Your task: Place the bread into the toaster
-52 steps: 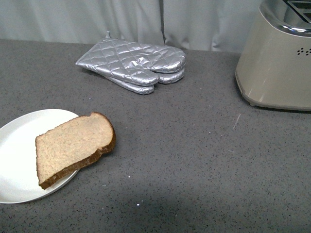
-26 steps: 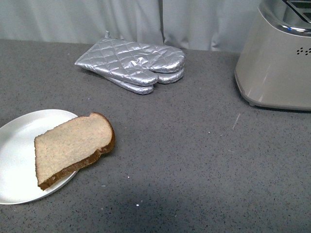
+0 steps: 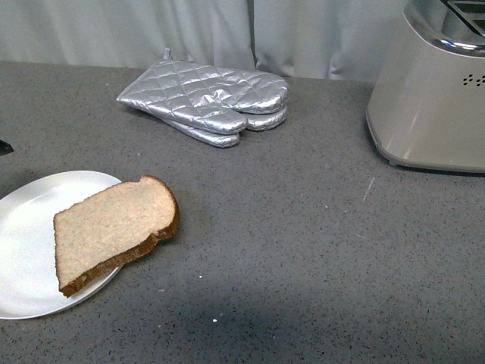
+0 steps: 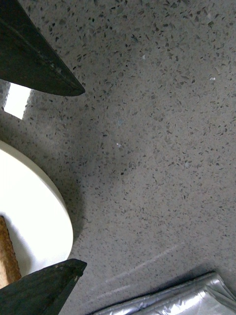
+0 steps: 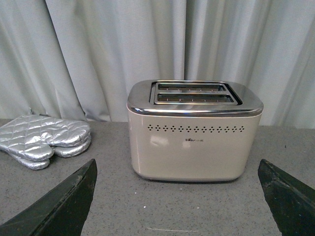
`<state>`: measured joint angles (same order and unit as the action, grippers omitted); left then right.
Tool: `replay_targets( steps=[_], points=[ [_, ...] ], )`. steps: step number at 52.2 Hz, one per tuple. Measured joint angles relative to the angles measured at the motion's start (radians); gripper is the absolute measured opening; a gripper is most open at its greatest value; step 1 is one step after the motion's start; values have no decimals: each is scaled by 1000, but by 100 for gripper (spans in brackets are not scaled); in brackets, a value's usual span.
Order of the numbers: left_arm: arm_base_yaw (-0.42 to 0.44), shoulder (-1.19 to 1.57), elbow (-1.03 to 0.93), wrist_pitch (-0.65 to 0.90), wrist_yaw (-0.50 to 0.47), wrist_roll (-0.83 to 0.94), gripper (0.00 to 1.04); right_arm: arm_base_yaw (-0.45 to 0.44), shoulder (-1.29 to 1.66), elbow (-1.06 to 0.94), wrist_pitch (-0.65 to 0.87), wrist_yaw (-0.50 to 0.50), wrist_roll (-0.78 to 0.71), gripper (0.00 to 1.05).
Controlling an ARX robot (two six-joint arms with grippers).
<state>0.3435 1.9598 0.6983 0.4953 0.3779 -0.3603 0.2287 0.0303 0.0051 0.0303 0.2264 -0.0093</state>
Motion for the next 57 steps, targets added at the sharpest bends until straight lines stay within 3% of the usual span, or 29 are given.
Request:
replay_targets(
  steps=[21,31,42,57],
  points=[
    [50,21,39,-161,26,253,98,0,0,0,0,0,0,95],
    [10,16,48,-298,36,439,98,0,0,0,0,0,0,95],
    [-19,16,58,-346,5,535,98,0,0,0,0,0,0,95],
    [-32,16,58,-391,-15,614,59,0,0,0,0,0,0,95]
  ],
)
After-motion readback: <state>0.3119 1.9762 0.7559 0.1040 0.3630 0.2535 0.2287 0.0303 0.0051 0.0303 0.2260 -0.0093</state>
